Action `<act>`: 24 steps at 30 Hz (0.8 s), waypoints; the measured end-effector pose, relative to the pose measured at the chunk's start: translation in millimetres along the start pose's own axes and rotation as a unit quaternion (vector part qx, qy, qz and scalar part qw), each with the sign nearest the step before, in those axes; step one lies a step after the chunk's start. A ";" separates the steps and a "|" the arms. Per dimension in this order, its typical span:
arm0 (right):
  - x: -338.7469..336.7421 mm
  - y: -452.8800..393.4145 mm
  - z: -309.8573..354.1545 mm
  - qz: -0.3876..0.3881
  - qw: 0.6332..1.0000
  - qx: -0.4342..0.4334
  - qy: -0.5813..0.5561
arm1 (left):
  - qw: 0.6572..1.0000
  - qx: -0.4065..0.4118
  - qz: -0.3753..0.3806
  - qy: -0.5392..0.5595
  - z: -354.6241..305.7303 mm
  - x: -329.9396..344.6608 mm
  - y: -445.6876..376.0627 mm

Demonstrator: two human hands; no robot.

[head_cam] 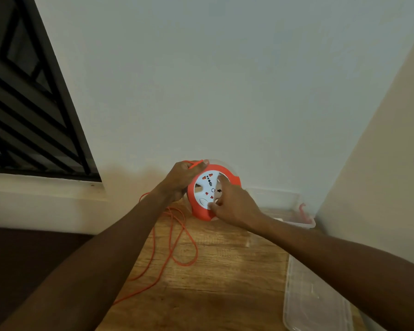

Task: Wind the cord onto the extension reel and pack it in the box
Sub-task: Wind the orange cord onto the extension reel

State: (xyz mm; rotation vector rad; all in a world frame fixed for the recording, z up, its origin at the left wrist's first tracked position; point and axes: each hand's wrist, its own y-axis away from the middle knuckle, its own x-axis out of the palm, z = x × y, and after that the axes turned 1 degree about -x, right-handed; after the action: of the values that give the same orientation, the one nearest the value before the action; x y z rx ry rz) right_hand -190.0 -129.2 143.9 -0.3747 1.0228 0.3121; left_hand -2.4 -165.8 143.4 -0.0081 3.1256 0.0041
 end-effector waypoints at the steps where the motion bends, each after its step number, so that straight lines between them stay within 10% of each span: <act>1: -5.2 1.0 -4.0 -0.026 0.997 -0.038 0.057 | 1.000 -0.002 0.000 0.002 -0.2 -0.9 0.6; 6: -40.3 -0.9 -23.0 0.049 0.858 -0.355 0.367 | 0.999 -0.009 0.031 -0.011 -5.2 -3.1 3.9; 12: -47.2 -4.5 -10.5 0.117 0.736 -0.442 0.499 | 0.995 -0.024 0.088 -0.048 -9.0 5.6 4.2; 17: -33.3 4.2 3.0 0.116 0.735 -0.389 0.543 | 0.994 -0.017 0.089 -0.054 -13.4 10.7 3.2; 24: -24.3 0.6 5.7 0.063 0.830 -0.249 0.496 | 0.997 -0.006 0.044 -0.064 -8.8 5.2 2.3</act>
State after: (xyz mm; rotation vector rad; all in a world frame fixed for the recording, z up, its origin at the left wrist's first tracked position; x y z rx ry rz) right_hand -197.8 -128.0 167.6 -1.0087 2.0039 0.5253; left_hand -7.8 -163.5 152.1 0.1244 2.9948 0.0246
